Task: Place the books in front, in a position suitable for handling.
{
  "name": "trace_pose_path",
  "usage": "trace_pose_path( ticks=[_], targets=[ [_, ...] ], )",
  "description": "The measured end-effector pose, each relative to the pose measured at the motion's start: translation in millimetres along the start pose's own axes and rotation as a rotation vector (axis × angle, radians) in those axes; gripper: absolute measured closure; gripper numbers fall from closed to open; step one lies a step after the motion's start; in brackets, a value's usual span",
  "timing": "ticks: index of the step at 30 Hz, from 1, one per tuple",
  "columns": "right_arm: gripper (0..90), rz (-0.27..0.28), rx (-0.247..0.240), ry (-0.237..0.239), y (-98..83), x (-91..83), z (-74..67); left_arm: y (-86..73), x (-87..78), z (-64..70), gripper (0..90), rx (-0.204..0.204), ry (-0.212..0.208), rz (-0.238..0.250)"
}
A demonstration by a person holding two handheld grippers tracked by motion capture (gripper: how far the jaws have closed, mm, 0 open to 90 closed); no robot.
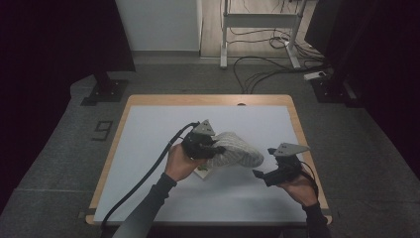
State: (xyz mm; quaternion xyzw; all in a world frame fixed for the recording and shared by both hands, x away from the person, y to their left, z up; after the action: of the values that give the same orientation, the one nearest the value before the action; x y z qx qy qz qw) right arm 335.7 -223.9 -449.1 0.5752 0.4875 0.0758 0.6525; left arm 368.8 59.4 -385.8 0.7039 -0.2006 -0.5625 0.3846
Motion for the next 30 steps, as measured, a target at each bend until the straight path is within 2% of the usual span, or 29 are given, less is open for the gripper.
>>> trace_pose_path(
  ticks=[2,5,8,9,11,12,13,14,15,17,18,21,23,25,27,28,29,30],
  targets=[
    [0.0,-0.002,-0.013,0.010,6.6,2.3,-2.5,-0.4,2.8,0.6,74.0,0.003,-0.006,-0.006],
    [0.0,-0.015,-0.069,0.053,28.9,14.3,-12.5,-0.9,6.5,2.3,74.0,0.006,-0.019,-0.009],
    [3.4,-0.031,-0.089,0.097,40.0,25.1,-17.5,-1.0,7.4,3.7,73.9,0.006,-0.026,-0.009],
    [3.4,-0.031,-0.089,0.097,40.0,25.1,-17.5,-1.0,7.4,3.7,73.8,0.006,-0.026,-0.009],
    [9.7,-0.040,-0.102,0.113,44.9,32.0,-19.9,-1.0,7.7,4.0,73.8,0.007,-0.033,-0.008],
    [15.6,-0.042,-0.106,0.121,46.9,34.7,-20.7,-1.1,7.3,3.9,73.7,0.012,-0.034,-0.012],
    [28.7,-0.049,-0.116,0.131,49.8,38.7,-21.6,-1.4,6.8,3.9,73.6,0.013,-0.034,-0.013],
    [28.7,-0.049,-0.116,0.131,49.8,38.7,-21.6,-1.4,6.8,3.9,73.5,0.013,-0.034,-0.013],
    [43.9,-0.054,-0.123,0.142,51.6,40.4,-21.6,-1.5,6.5,4.0,73.4,0.010,-0.037,-0.009],
    [58.4,-0.057,-0.121,0.155,52.6,40.7,-21.0,-1.6,5.2,4.2,73.0,0.007,-0.038,-0.001],
    [58.4,-0.057,-0.121,0.155,52.6,40.7,-21.0,-1.6,5.2,4.2,72.6,0.007,-0.038,-0.001],
    [72.2,-0.057,-0.128,0.173,53.2,39.5,-21.6,-1.9,4.7,3.5,72.0,0.006,-0.045,-0.002],
    [76.4,-0.056,-0.135,0.160,53.8,37.4,-23.4,-2.6,4.9,3.0,68.8,0.006,-0.055,0.000],
    [76.9,-0.055,-0.138,0.155,54.1,36.7,-23.9,-2.8,4.9,3.3,67.1,0.005,-0.054,0.001],
    [77.4,-0.053,-0.138,0.150,54.7,35.0,-24.3,-3.0,4.2,3.7,60.5,0.002,-0.050,0.004],
    [77.6,-0.050,-0.140,0.146,55.4,33.3,-23.9,-3.5,2.4,4.0,52.3,0.000,-0.043,0.003],
    [77.6,-0.049,-0.140,0.141,55.7,32.3,-23.5,-3.5,2.4,4.0,47.8,0.000,-0.043,0.003],
    [77.6,-0.049,-0.140,0.141,55.7,32.3,-23.5,-4.0,0.9,4.0,47.8,0.002,-0.029,-0.002]
  ],
)
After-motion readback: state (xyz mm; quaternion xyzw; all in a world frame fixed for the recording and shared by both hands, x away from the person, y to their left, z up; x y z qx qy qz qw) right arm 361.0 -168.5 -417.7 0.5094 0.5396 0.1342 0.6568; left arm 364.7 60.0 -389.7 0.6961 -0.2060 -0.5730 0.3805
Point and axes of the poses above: each handheld gripper's, and its own axes: x roughly forward along the jaws, y roughly out of its top, z roughly to its right, the point moved 1 cm from there along x, roughly forward along the jaws, and after that the axes turned 9 degrees about x, right-handed, at the moved point
